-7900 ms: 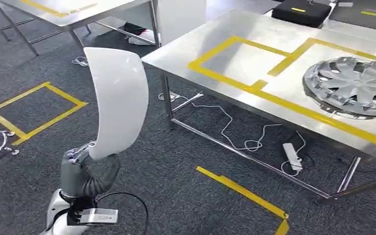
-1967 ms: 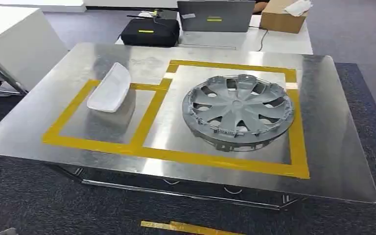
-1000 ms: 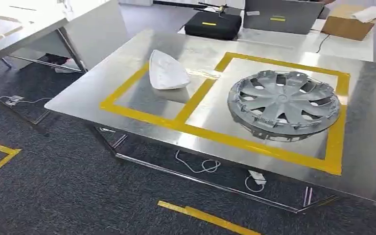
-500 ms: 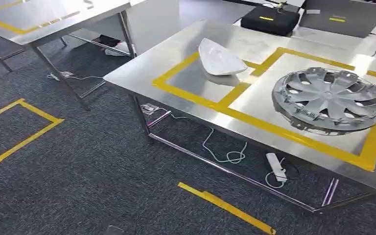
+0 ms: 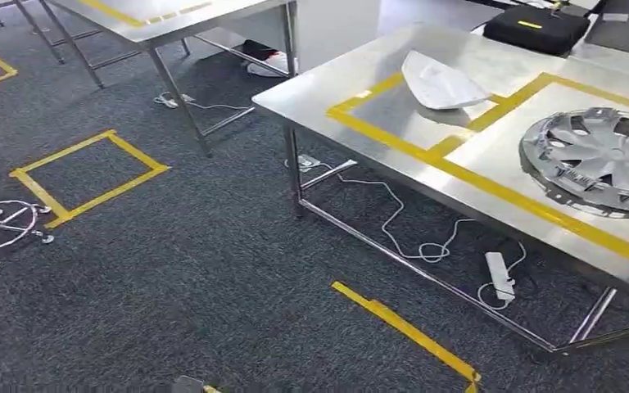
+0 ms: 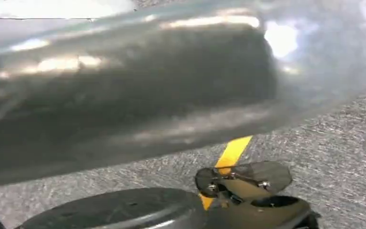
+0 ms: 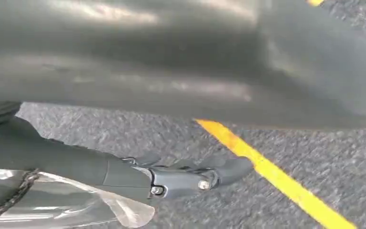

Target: Take the parts from the cabinet and place them on the table.

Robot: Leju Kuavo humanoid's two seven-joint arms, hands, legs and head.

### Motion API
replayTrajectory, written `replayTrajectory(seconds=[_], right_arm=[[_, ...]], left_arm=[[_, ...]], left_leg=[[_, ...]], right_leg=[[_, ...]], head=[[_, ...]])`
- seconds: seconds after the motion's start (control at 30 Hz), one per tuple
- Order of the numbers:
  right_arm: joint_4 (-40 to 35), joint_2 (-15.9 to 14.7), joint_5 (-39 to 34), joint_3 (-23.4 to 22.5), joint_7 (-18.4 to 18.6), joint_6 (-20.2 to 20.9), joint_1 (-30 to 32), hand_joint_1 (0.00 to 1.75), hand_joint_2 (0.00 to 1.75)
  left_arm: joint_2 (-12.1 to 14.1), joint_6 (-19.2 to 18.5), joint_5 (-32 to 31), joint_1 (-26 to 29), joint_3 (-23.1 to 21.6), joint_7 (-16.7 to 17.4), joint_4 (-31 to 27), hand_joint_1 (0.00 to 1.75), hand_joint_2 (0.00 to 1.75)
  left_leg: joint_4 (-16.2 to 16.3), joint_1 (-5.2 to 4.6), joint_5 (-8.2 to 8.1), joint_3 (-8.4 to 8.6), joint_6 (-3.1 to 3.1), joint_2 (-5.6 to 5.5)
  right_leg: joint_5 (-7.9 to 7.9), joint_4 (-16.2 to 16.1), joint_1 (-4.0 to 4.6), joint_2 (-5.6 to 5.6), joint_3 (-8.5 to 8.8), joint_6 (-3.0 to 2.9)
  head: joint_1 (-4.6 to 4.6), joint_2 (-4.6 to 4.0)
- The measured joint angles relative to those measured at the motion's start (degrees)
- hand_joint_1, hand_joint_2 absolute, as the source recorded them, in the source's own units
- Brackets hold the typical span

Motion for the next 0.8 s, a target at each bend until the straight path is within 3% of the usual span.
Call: replayTrajectory(seconds=[0.03, 0.07, 0.13, 0.17, 0.2, 0.27, 0.3, 0.33, 0.37, 0.4, 0.5, 0.53, 0.57, 0.6, 0.63, 0.67, 0.7, 0.73, 0.77, 0.8], right_arm=[[0.0, 0.0, 0.0, 0.0, 0.1, -0.1, -0.1, 0.0, 0.0], [0.0, 0.0, -0.1, -0.1, 0.1, -0.2, -0.1, 0.0, 0.0], [0.0, 0.0, -0.1, -0.1, 0.2, -0.2, 0.3, 0.0, 0.0], [0.0, 0.0, -0.1, -0.1, 0.2, -0.2, 0.4, 0.0, 0.0], [0.0, 0.0, -0.1, -0.1, 0.2, -0.2, 0.4, 0.0, 0.0], [0.0, 0.0, -0.1, -0.1, 0.2, -0.2, 0.2, 0.0, 0.0], [0.0, 0.0, -0.1, -0.1, 0.2, -0.2, 0.0, 0.0, 0.0], [0.0, 0.0, -0.1, -0.1, 0.2, -0.3, -0.1, 0.0, 0.0], [-0.1, 0.0, -0.1, -0.1, 0.2, -0.3, -0.1, 0.0, 0.0], [-0.1, 0.0, -0.1, -0.1, 0.2, -0.3, -0.1, 0.0, 0.0], [-0.1, 0.1, -0.1, -0.1, 0.2, -0.3, -0.3, 0.0, 0.0], [-0.1, 0.2, -0.1, -0.1, 0.2, -0.3, -0.4, 0.0, 0.0], [-0.1, 0.3, 0.0, -0.1, 0.2, -0.2, -0.4, 0.0, 0.0], [-0.1, 0.3, 0.0, -0.1, 0.1, -0.2, -0.2, 0.0, 0.0], [-0.1, 0.3, 0.1, -0.1, 0.1, -0.1, 0.1, 0.0, 0.0], [0.0, 0.3, 0.1, -0.1, 0.1, 0.0, 0.3, 0.0, 0.0], [0.0, 0.3, 0.1, -0.1, 0.1, 0.0, 0.5, 0.0, 0.0], [0.0, 0.3, 0.1, -0.1, 0.1, 0.0, 0.5, 0.0, 0.0], [0.0, 0.3, 0.1, -0.1, 0.0, 0.0, 0.4, 0.0, 0.0], [0.0, 0.3, 0.1, -0.1, 0.0, -0.1, 0.4, 0.0, 0.0]], left_arm=[[-0.2, 0.1, -0.2, 0.2, 0.0, 0.0, 0.0, 0.0, 0.0], [-0.2, 0.3, -0.3, 0.3, 0.1, -0.2, 0.0, 0.0, 0.0], [-0.1, 0.3, -0.5, 0.1, 0.1, -0.4, 0.0, 0.0, 0.0], [-0.1, 0.3, -0.7, 0.1, 0.1, -0.5, 0.1, 0.0, 0.0], [-0.1, 0.3, -0.7, 0.1, 0.1, -0.6, 0.1, 0.0, 0.0], [-0.1, 0.3, -0.7, 0.2, 0.1, -0.7, 0.1, 0.0, 0.0], [-0.1, 0.3, -0.7, 0.2, 0.1, -0.7, 0.1, 0.0, 0.0], [-0.1, 0.3, -0.7, 0.1, 0.1, -0.7, 0.0, 0.0, 0.0], [-0.2, 0.3, -0.7, -0.2, 0.1, -0.8, 0.0, 0.0, 0.0], [-0.2, 0.3, -0.8, -0.4, 0.1, -0.8, 0.0, 0.0, 0.0], [-0.2, 0.3, -0.8, -0.1, 0.1, -0.9, 0.1, 0.0, 0.0], [-0.1, 0.3, -0.8, 0.2, 0.1, -0.9, 0.1, 0.0, 0.0], [0.0, 0.3, -0.9, 0.5, 0.1, -1.1, 0.1, 0.0, 0.0], [0.2, 0.2, -0.9, 0.5, 0.1, -1.2, 0.1, 0.0, 0.0], [0.3, 0.1, -1.0, 0.3, 0.1, -1.5, 0.1, 0.0, 0.0], [0.3, 0.0, -1.3, 0.1, 0.1, -1.8, 0.1, 0.0, 0.0], [0.3, -0.1, -1.4, 0.1, 0.1, -1.9, 0.1, 0.0, 0.0], [0.3, -0.1, -1.4, 0.2, 0.1, -2.1, 0.1, 0.0, 0.0], [0.3, -0.2, -1.4, 0.3, 0.1, -2.1, 0.1, 0.0, 0.0], [0.4, -0.2, -1.4, 0.4, 0.1, -2.1, 0.1, 0.0, 0.0]], left_leg=[[1.0, -0.19, -2.31, -0.64, -0.28, 1.72], [4.1, 0.21, -6.39, -1.52, -0.75, 3.88], [12.9, 1.17, -13.21, -3.08, -1.77, 6.32], [16.2, 1.68, -14.32, -3.23, -2.22, 6.82], [18.0, 2.3, -13.53, -2.77, -2.63, 7.16], [15.2, 3.4, -9.75, 0.98, -3.42, 7.68], [10.4, 3.87, -8.58, 4.89, -3.91, 8.51], [4.7, 4.24, -9.25, 9.35, -4.22, 10.46], [-0.4, 4.06, -11.13, 12.95, -4.29, 12.1], [-1.9, 3.37, -11.76, 13.24, -3.57, 11.8], [-1.3, 2.59, -11.04, 11.78, -2.38, 10.95], [-1.7, 2.48, -10.57, 11.3, -1.59, 10.56], [-1.9, 2.58, -10.06, 10.98, -0.87, 10.27], [-1.9, 2.46, -9.63, 10.28, -0.22, 9.77], [-1.9, 2.21, -8.99, 9.46, 0.39, 9.09], [-1.9, 1.86, -8.34, 8.61, 0.73, 8.26], [-1.9, 1.44, -7.71, 7.81, 0.95, 7.48], [-1.9, 1.13, -7.14, 7.17, 1.08, 6.84], [-1.8, 0.86, -6.59, 6.53, 1.18, 6.17], [-1.7, 0.67, -6.06, 5.9, 1.16, 5.35]], right_leg=[[0.45, 0.2, 0.27, -0.99, -0.31, -0.26], [1.13, 0.2, 0.27, -1.78, -1.04, -0.97], [2.24, 0.3, 0.53, -3.88, -2.53, -0.83], [2.76, 0.5, 0.5, -4.87, -3.32, -0.58], [3.34, 0.7, 0.44, -5.9, -4.28, -0.36], [4.29, 1.2, 0.23, -7.52, -6.27, 0.14], [4.76, 1.6, 0.08, -8.21, -7.21, 0.51], [5.17, 2.0, 0.06, -8.75, -7.12, 0.98], [5.38, 2.4, 0.07, -9.28, -8.06, 1.34], [5.7, 2.6, -0.02, -9.68, -8.13, 1.76], [6.91, 2.5, -0.73, -10.84, -8.29, 2.85], [7.16, 2.5, -0.95, -11.31, -8.35, 3.33], [5.76, 3.3, -1.35, -8.71, -9.19, 3.7], [2.81, 5.6, -1.34, -5.53, -10.07, 3.62], [-0.46, 9.8, -1.27, -3.67, -11.5, 3.4], [-3.3, 14.6, -1.06, -2.79, -13.07, 3.27], [-4.86, 18.6, -0.83, -2.4, -14.23, 3.0], [-4.54, 20.4, -0.59, -2.26, -14.47, 2.69], [-2.77, 19.9, -0.24, -2.23, -13.59, 2.21], [-0.54, 17.0, 0.13, -2.06, -11.41, 1.68]], head=[[-0.04, 0.0], [-0.7, 0.0], [-0.85, 0.0], [-0.98, 0.0], [-0.94, 0.0], [-0.96, 0.0], [-0.92, 0.02], [-0.98, 0.0], [-1.05, 0.0], [-0.83, 0.0], [-1.01, 0.02], [-0.89, 0.02], [-0.92, 0.02], [-0.72, 0.02], [-0.74, 0.02], [-0.7, 0.02], [-0.72, 0.02], [-0.7, 0.02], [-0.79, 0.02], [-0.76, 0.02]])
